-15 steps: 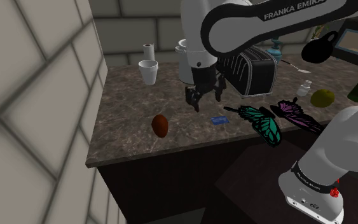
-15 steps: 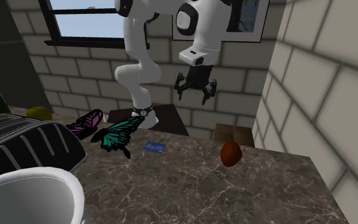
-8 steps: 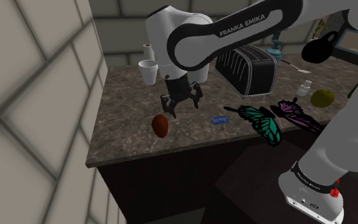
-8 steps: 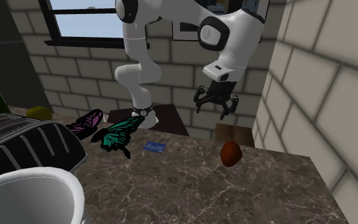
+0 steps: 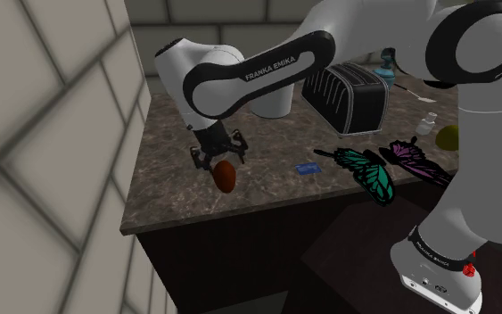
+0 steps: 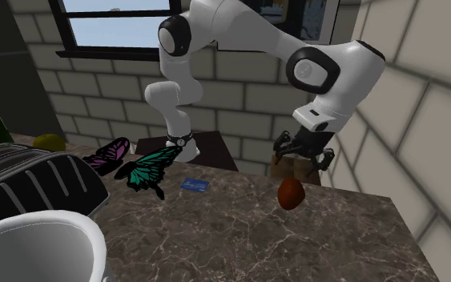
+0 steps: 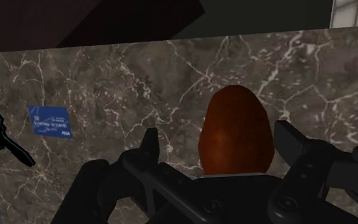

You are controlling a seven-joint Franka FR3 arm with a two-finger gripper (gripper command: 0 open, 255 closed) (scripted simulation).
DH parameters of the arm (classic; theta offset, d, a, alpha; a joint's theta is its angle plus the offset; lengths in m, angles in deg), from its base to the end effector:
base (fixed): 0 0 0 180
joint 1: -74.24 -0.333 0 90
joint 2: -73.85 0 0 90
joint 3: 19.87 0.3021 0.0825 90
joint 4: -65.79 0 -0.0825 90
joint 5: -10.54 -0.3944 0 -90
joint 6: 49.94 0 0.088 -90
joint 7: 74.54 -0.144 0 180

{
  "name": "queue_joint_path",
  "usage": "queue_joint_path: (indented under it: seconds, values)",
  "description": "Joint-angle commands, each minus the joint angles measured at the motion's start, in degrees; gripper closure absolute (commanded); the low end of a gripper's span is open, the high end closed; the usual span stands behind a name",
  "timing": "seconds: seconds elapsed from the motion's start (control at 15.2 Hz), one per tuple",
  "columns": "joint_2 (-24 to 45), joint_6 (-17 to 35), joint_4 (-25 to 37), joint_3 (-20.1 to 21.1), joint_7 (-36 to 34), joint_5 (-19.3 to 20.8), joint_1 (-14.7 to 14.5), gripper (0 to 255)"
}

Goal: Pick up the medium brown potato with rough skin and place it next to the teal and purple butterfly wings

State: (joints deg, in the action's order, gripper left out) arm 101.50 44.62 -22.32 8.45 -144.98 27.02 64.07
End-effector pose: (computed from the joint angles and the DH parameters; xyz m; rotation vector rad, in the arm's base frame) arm 0.5402 0.3405 0.3277 2.7639 -0.7099 -0.1955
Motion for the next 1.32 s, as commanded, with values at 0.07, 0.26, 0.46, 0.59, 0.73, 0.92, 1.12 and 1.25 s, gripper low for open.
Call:
queue_joint_path:
  seconds: [0.07,0.26,0.46,0.59,0.73,0.92,1.12,1.25]
  values:
    - [7.2,-2.6,8.7,-1.6,-2.5,2.5,-3.1,0]
    - [6.8,-0.1,5.8,-1.6,-2.7,2.5,-2.5,0]
    - [6.6,2.2,3.2,-1.7,-2.9,2.7,-2.0,0]
    - [6.5,3.4,1.9,-1.8,-3.1,2.8,-1.7,0]
    - [6.5,3.4,1.9,-1.8,-3.1,2.8,-1.7,0]
    - [6.5,3.4,1.9,-1.8,-3.1,2.8,-1.7,0]
    - [6.5,3.4,1.9,-1.8,-3.1,2.8,-1.7,255]
    - [6.6,3.4,1.9,-1.8,-3.1,2.8,-1.7,255]
